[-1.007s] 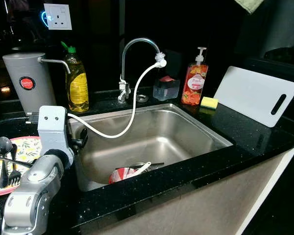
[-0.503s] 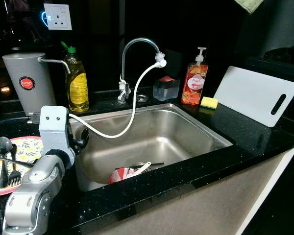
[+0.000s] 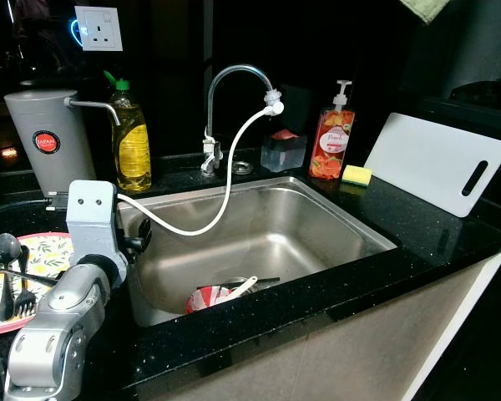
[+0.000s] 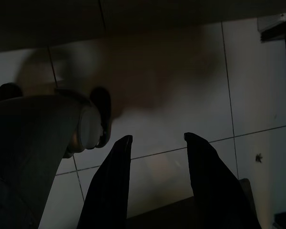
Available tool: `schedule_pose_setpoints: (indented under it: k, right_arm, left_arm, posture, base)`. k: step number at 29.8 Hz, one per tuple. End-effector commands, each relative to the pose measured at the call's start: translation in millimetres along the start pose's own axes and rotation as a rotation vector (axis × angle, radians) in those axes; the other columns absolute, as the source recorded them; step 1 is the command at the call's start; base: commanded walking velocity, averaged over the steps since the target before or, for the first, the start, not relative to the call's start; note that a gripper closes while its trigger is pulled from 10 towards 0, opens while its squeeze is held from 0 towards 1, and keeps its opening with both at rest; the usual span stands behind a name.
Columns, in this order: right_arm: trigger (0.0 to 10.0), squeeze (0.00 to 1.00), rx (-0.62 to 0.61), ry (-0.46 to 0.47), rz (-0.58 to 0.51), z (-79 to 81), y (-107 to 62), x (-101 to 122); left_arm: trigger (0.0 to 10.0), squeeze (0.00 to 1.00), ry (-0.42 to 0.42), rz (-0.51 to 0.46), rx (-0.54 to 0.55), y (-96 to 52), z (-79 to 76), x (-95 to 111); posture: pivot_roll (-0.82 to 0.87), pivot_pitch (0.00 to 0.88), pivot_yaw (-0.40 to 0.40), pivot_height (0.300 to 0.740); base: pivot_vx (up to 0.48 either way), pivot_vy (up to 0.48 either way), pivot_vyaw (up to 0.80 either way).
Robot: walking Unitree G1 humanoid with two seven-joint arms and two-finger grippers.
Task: Kitchen organization
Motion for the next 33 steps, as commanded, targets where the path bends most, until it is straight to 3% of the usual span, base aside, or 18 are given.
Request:
schedule_pose_setpoints:
  k: [1, 23, 26, 33]
  right_arm:
    - [10.0, 0.0, -0.007, 0.001, 0.013, -2.9, -1.0, -4.4]
    - [10.0, 0.0, -0.005, 0.0, 0.012, -1.6, -0.6, -3.6]
    - [10.0, 0.0, -0.011, 0.009, 0.007, -2.8, -0.9, -3.6]
    - [10.0, 0.0, -0.081, 0.145, -0.031, -17.0, -3.0, -0.7]
  left_arm:
    - [10.0, 0.0, 0.016, 0.013, 0.008, 0.4, 2.0, -3.2]
    - [10.0, 0.0, 0.02, 0.018, 0.013, 0.0, 3.3, -3.5]
    - [10.0, 0.0, 0.021, 0.071, 0.008, 1.5, 3.8, -8.6]
    - [10.0, 0.0, 0.064, 0.169, 0.057, 6.4, 16.6, -10.5]
  posture:
    - [-0.04, 0.008, -0.033, 0.74]
    - [-0.04, 0.009, -0.034, 0.74]
    - [-0.04, 0.01, -0.029, 0.74]
    - [-0.04, 0.015, -0.013, 0.74]
  base:
    - [0.0, 0.0, 0.0]
    - [0.0, 0.0, 0.0]
    - [0.0, 0.0, 0.0]
    - [0.0, 0.0, 0.0]
Point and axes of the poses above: a point about 5 cm out from each wrist's last joint towards the gripper, its own y axis pointing out of the wrist towards the gripper, its own x axis along the axis of the wrist's last joint, z = x × y, the point moved 6 cm from there along y, pointing out of the wrist towards the gripper, and after that the axes turned 11 degrees about y, right-handed, at the moved point
